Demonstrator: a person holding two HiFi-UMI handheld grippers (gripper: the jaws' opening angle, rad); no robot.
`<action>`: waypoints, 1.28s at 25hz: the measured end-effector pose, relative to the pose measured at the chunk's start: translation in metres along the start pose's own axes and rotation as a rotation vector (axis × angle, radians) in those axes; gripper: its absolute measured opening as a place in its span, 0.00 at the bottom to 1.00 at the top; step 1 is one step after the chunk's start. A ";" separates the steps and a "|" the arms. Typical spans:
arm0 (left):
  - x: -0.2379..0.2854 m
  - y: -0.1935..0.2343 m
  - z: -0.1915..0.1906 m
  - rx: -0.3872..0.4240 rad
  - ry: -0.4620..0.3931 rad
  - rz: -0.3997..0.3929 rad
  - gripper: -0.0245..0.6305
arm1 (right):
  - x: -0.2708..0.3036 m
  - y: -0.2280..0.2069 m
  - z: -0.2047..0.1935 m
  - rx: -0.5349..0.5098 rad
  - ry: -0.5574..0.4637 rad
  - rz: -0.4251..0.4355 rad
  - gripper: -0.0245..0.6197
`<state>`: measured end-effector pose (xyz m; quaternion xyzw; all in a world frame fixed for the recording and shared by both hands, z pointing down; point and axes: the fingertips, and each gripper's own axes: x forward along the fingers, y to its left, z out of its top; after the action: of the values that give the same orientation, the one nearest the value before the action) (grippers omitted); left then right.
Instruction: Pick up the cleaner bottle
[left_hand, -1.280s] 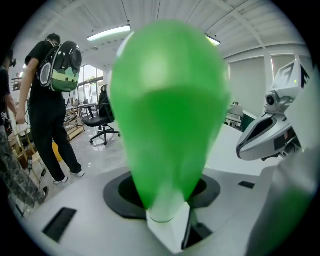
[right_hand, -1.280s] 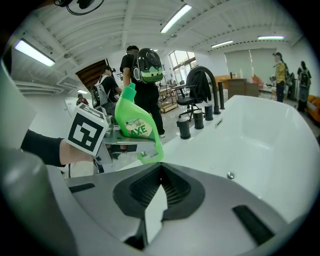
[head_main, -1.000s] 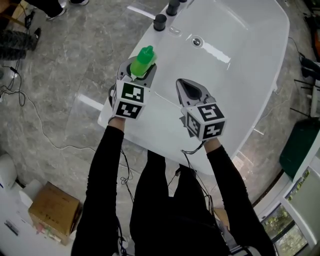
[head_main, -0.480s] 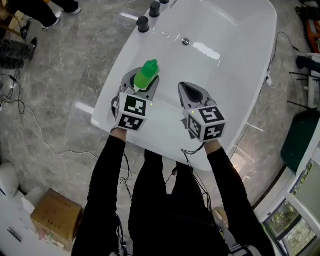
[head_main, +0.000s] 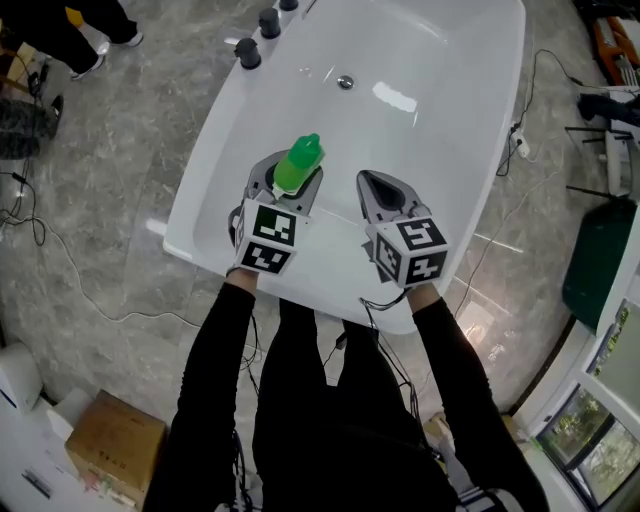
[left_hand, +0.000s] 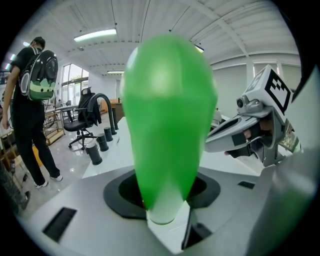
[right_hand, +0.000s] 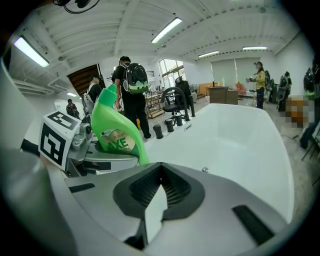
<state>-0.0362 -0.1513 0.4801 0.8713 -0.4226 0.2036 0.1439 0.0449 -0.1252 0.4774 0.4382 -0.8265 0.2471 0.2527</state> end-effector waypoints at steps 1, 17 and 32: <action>0.000 -0.005 0.000 -0.001 0.002 -0.003 0.33 | -0.004 -0.003 -0.002 0.002 0.001 -0.004 0.04; 0.007 -0.063 0.019 0.016 -0.019 -0.019 0.33 | -0.051 -0.031 -0.017 0.008 -0.027 -0.016 0.04; 0.012 -0.098 0.032 0.043 -0.031 -0.021 0.33 | -0.080 -0.053 -0.023 0.008 -0.060 -0.018 0.04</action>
<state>0.0557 -0.1137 0.4497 0.8817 -0.4109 0.1978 0.1208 0.1337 -0.0890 0.4539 0.4538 -0.8287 0.2349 0.2283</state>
